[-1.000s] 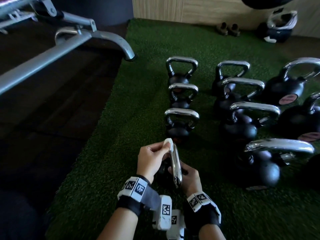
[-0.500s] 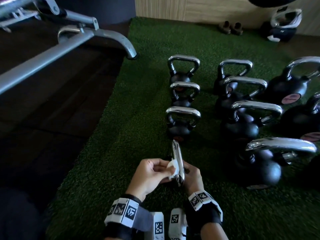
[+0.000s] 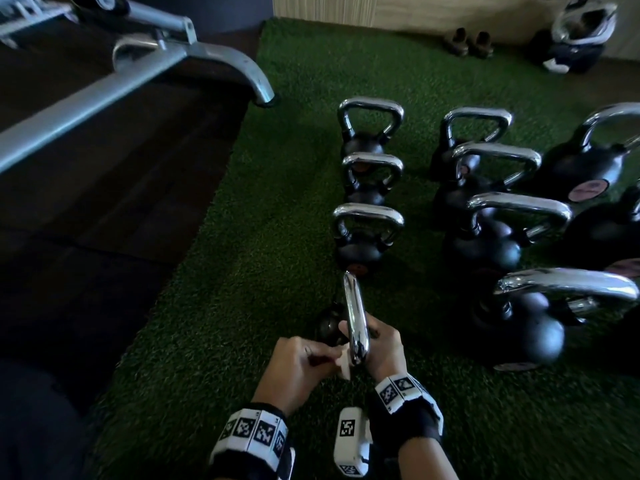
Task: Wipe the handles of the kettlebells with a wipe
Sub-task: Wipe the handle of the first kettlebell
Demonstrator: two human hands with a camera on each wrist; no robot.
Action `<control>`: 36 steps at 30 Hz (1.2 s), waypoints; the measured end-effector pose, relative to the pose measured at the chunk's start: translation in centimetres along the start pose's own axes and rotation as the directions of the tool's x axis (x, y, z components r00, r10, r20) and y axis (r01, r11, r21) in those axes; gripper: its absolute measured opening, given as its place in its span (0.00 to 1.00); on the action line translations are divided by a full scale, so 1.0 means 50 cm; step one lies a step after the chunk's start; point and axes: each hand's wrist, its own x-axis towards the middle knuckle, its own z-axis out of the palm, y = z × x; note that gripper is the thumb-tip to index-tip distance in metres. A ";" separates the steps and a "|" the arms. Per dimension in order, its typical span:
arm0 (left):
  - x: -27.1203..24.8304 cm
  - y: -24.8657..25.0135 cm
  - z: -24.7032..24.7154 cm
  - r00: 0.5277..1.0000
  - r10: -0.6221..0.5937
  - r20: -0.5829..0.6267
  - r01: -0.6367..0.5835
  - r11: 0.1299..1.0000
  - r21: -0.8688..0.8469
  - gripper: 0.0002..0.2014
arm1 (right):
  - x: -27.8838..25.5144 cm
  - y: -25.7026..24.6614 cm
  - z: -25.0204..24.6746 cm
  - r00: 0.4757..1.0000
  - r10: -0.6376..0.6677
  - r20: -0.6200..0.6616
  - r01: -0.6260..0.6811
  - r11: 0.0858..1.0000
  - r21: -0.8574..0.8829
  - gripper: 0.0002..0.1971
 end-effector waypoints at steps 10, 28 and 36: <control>0.039 0.003 -0.042 0.943 -0.276 -0.186 0.168 0.876 -0.452 0.08 | -0.065 -0.140 -0.093 0.957 -0.192 -0.220 0.191 0.981 -0.027 0.12; 0.061 0.088 -0.058 0.985 -0.171 -0.002 0.143 0.832 -0.536 0.12 | -0.114 -0.275 -0.110 0.899 -0.437 0.012 0.437 0.899 -0.031 0.14; 0.103 -0.102 0.067 0.981 -0.045 0.190 -0.029 0.930 0.366 0.76 | -0.087 -0.197 -0.132 0.964 -0.213 -0.160 0.232 0.967 0.110 0.11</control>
